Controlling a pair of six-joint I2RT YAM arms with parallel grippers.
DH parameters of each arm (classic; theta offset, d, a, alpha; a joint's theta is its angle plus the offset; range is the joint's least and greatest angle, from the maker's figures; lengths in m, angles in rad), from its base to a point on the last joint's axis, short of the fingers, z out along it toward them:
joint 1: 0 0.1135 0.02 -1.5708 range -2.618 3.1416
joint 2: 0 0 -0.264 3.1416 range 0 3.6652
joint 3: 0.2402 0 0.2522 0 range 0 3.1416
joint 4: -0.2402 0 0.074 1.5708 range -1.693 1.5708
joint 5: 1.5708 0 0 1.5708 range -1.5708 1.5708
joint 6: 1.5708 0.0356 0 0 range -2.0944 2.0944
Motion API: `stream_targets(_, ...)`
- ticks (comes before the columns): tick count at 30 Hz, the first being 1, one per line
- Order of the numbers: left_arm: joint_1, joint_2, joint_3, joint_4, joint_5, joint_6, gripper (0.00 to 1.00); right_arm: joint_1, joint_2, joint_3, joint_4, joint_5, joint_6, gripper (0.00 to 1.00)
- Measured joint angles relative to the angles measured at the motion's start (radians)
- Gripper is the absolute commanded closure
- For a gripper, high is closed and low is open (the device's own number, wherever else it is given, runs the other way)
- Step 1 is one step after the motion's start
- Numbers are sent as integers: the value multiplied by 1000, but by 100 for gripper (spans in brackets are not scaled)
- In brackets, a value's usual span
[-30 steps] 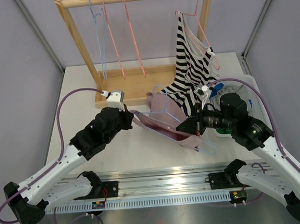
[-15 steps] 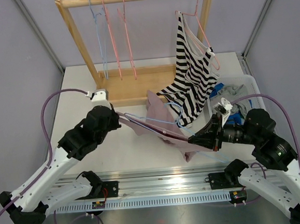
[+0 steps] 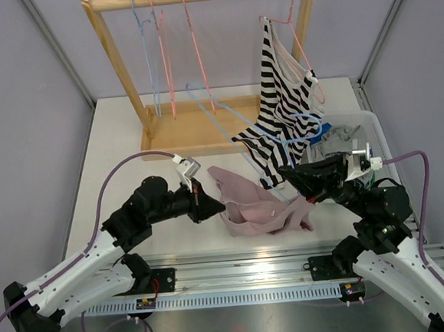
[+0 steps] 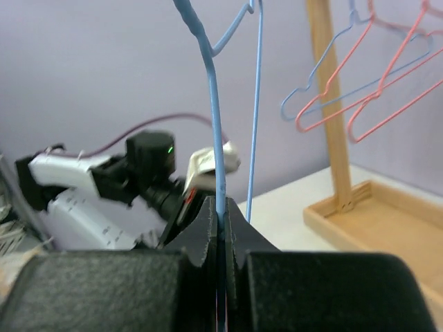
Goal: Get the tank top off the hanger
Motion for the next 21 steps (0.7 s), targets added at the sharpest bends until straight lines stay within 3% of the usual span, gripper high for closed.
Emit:
stream_targets(3, -29, 0, -31, 20, 43, 0, 100, 0, 83, -2, 129, 106, -6, 100)
stream_targets(8, -37, -44, -31, -84, -108, 0, 100, 1, 198, 183, 32, 349, -107, 100)
stream_targets(12, -37, -66, -12, -196, -216, 0, 100, 1, 174, 154, 45, 480, -160, 100)
stream_targets(15, -37, -85, 8, -269, -276, 0, 99, 1, 222, 217, -101, 554, -156, 100)
stream_targets(18, -37, -108, 48, -351, -336, 3, 87, 1, 373, 402, -285, 601, -144, 100)
stream_targets(21, -37, -117, 108, -423, -374, 23, 66, 1, 526, 546, -387, 640, -148, 100)
